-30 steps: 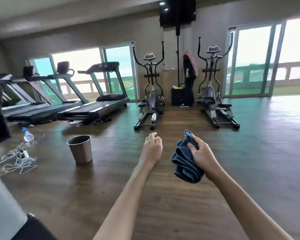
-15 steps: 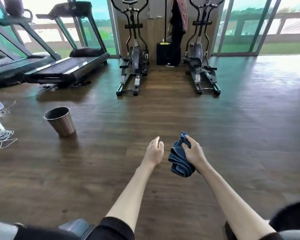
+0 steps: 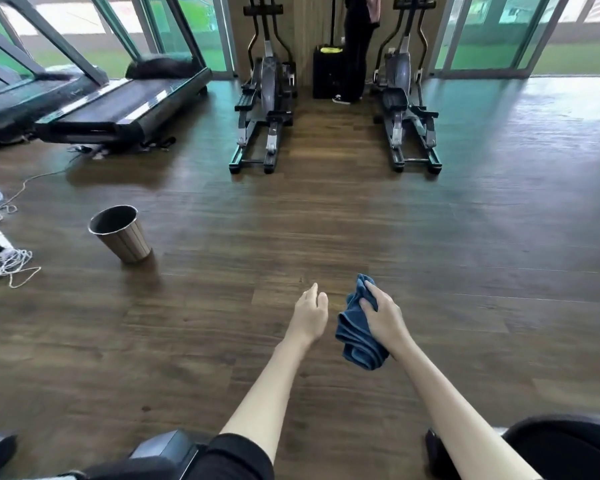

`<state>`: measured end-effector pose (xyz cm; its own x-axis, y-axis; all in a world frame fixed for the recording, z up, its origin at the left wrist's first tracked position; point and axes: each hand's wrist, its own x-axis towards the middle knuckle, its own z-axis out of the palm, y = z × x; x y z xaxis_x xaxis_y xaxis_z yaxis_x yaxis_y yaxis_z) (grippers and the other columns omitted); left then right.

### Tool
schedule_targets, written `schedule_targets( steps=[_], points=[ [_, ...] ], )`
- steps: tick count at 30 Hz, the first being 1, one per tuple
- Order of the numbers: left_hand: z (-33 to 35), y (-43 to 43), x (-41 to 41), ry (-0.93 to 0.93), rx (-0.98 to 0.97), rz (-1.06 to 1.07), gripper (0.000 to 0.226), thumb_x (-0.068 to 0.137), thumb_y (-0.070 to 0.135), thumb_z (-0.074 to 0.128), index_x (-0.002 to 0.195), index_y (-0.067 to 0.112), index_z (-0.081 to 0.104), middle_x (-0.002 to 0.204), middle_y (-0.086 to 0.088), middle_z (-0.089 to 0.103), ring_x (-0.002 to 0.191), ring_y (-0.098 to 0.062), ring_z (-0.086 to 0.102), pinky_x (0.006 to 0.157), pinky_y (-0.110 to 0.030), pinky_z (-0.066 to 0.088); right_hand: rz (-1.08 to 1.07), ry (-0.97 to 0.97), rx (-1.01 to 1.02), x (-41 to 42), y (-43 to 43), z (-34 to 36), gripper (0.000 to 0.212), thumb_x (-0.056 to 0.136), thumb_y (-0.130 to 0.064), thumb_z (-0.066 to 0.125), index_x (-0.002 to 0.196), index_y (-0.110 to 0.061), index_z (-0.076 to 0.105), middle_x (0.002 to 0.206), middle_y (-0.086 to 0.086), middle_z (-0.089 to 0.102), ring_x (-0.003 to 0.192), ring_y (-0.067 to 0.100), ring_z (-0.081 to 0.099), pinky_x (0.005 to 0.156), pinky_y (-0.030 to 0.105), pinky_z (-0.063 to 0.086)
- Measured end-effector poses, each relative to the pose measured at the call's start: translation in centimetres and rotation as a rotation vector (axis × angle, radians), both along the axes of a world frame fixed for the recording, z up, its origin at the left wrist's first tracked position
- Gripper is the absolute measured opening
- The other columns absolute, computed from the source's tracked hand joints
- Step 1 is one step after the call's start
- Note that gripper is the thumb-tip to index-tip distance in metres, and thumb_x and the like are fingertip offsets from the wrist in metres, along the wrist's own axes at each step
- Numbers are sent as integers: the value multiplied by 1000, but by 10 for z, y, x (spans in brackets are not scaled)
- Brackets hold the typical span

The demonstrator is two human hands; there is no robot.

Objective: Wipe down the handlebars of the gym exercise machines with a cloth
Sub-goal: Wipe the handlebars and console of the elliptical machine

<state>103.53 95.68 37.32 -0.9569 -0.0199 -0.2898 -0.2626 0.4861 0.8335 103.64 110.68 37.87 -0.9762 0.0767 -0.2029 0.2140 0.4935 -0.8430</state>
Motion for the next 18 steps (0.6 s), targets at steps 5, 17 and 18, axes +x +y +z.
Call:
schedule_targets(
  steps=[5, 17, 18],
  points=[
    [26, 2, -17, -30, -24, -3, 52, 104, 29, 23, 151, 9, 20, 158, -6, 19, 147, -17, 12, 119, -32, 10, 17, -42, -1, -19, 6, 27, 46, 102, -15, 44, 147, -13, 36, 151, 7, 36, 138, 20, 34, 100, 18, 24],
    [79, -10, -74, -39, -15, 5, 52, 103, 28, 24, 151, 8, 19, 158, -7, 19, 146, -16, 15, 116, -27, 11, 80, -60, 27, -86, -14, 82, 45, 102, -15, 43, 147, -14, 35, 151, 9, 36, 138, 22, 34, 104, 23, 27],
    [82, -13, -82, -41, -15, 8, 52, 103, 28, 24, 151, 8, 19, 158, -7, 19, 146, -16, 14, 116, -28, 10, 85, -57, 26, -95, -18, 87, 45, 102, -15, 43, 147, -14, 36, 151, 8, 36, 137, 22, 35, 103, 22, 27]
  ],
)
